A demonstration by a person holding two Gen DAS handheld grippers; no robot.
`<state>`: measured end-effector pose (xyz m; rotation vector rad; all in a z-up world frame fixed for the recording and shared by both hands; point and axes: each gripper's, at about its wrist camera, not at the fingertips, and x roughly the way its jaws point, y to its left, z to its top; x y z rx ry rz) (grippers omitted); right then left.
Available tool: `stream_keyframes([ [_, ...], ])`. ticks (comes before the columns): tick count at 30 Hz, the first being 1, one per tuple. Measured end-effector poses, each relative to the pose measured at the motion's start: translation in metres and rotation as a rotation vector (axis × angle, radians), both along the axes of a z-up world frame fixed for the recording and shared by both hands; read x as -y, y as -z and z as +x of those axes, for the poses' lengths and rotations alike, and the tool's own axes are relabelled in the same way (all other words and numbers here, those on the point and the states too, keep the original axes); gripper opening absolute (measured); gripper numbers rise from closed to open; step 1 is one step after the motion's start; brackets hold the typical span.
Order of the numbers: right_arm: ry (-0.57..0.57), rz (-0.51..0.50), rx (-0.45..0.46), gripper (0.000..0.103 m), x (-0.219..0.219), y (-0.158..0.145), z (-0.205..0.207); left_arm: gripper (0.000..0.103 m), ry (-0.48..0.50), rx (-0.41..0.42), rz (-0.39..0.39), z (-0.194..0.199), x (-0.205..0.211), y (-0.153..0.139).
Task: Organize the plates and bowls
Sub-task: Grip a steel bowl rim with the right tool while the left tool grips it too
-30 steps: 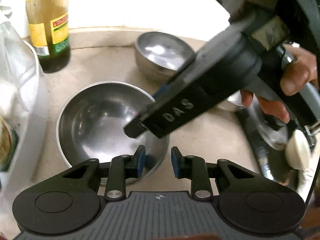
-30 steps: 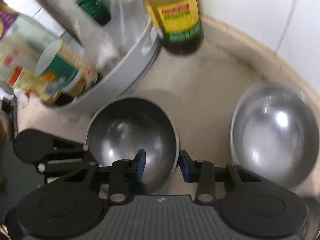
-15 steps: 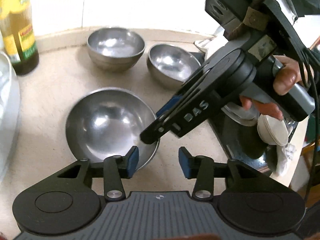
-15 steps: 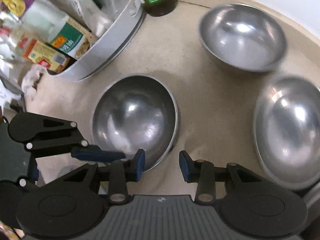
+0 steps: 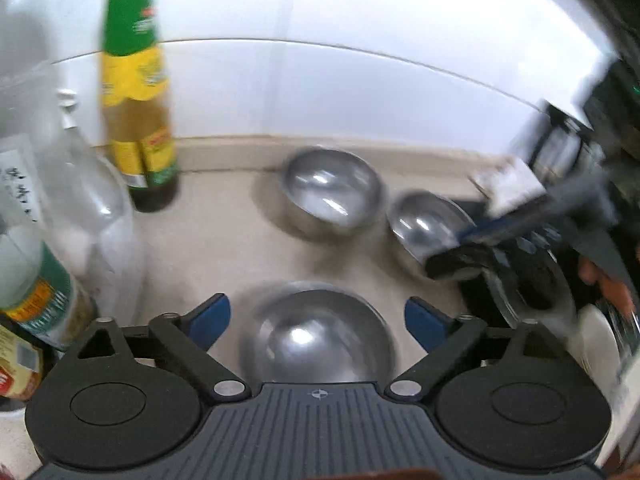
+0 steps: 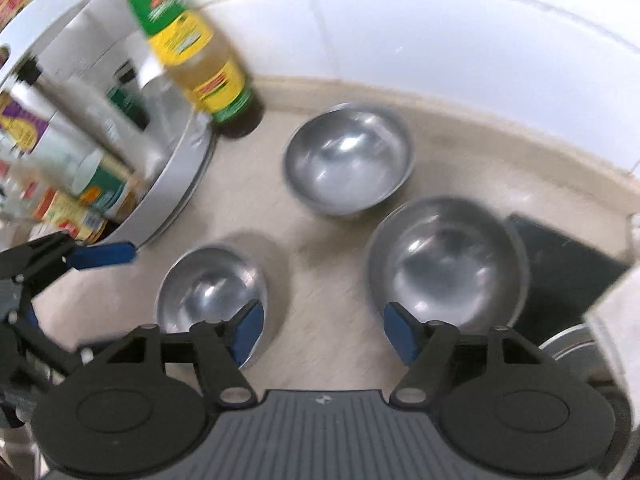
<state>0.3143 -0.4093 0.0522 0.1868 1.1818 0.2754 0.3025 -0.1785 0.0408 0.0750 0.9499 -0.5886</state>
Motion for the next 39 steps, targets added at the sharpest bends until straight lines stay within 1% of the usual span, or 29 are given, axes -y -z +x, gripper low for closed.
stream_keyframes([
  [4, 0.065, -0.033, 0.037, 0.068, 0.012, -0.010, 0.018, 0.101, -0.068, -0.008, 0.008, 0.033, 0.009, 0.002],
  [7, 0.130, -0.031, 0.065, 0.074, 0.020, -0.011, 0.036, 0.103, -0.081, 0.023, 0.021, 0.048, 0.019, 0.002],
  [9, 0.172, -0.028, 0.079, 0.074, 0.027, -0.008, 0.048, 0.103, -0.092, 0.042, 0.033, 0.056, 0.029, 0.008],
  [11, 0.201, -0.030, 0.059, 0.075, 0.032, 0.001, 0.061, 0.103, -0.097, 0.022, 0.046, 0.068, 0.040, 0.018],
  [15, 0.200, -0.023, 0.043, 0.075, 0.038, 0.017, 0.081, 0.103, -0.093, -0.006, 0.077, 0.087, 0.056, 0.036],
  [17, 0.187, -0.038, 0.040, 0.075, 0.035, 0.024, 0.090, 0.103, -0.100, -0.010, 0.088, 0.092, 0.060, 0.042],
  [19, 0.164, -0.052, 0.033, 0.074, 0.033, 0.031, 0.097, 0.103, -0.108, -0.020, 0.093, 0.096, 0.063, 0.047],
  [22, 0.162, -0.042, 0.030, 0.074, 0.034, 0.040, 0.103, 0.103, -0.136, -0.050, 0.090, 0.104, 0.063, 0.054],
  [24, 0.160, -0.031, 0.021, 0.072, 0.034, 0.048, 0.109, 0.103, -0.158, -0.069, 0.089, 0.111, 0.062, 0.059],
  [26, 0.147, -0.031, 0.022, 0.053, 0.034, 0.052, 0.112, 0.101, -0.157, -0.096, 0.091, 0.116, 0.066, 0.064],
  [27, 0.144, -0.030, 0.020, 0.051, 0.034, 0.054, 0.113, 0.099, -0.148, -0.108, 0.090, 0.118, 0.067, 0.065],
  [29, 0.135, -0.008, 0.017, 0.044, 0.033, 0.057, 0.116, 0.098, -0.147, -0.110, 0.090, 0.119, 0.069, 0.067],
  [30, 0.134, 0.009, 0.008, 0.044, 0.034, 0.059, 0.117, 0.094, -0.146, -0.109, 0.086, 0.119, 0.070, 0.068],
  [31, 0.136, 0.026, 0.000, 0.043, 0.034, 0.061, 0.118, 0.085, -0.142, -0.112, 0.082, 0.119, 0.071, 0.068],
  [32, 0.133, 0.035, -0.007, 0.041, 0.033, 0.063, 0.118, 0.079, -0.136, -0.122, 0.079, 0.120, 0.072, 0.070],
  [33, 0.128, 0.037, -0.011, 0.041, 0.032, 0.065, 0.118, 0.069, -0.131, -0.134, 0.079, 0.121, 0.073, 0.072],
  [34, 0.125, 0.037, -0.015, 0.040, 0.032, 0.066, 0.118, 0.063, -0.125, -0.146, 0.077, 0.121, 0.074, 0.074],
  [37, 0.122, 0.045, -0.024, 0.035, 0.032, 0.068, 0.117, 0.061, -0.113, -0.153, 0.050, 0.120, 0.075, 0.076],
  [39, 0.118, 0.049, -0.023, 0.032, 0.033, 0.067, 0.117, 0.058, -0.106, -0.149, 0.050, 0.119, 0.077, 0.075],
])
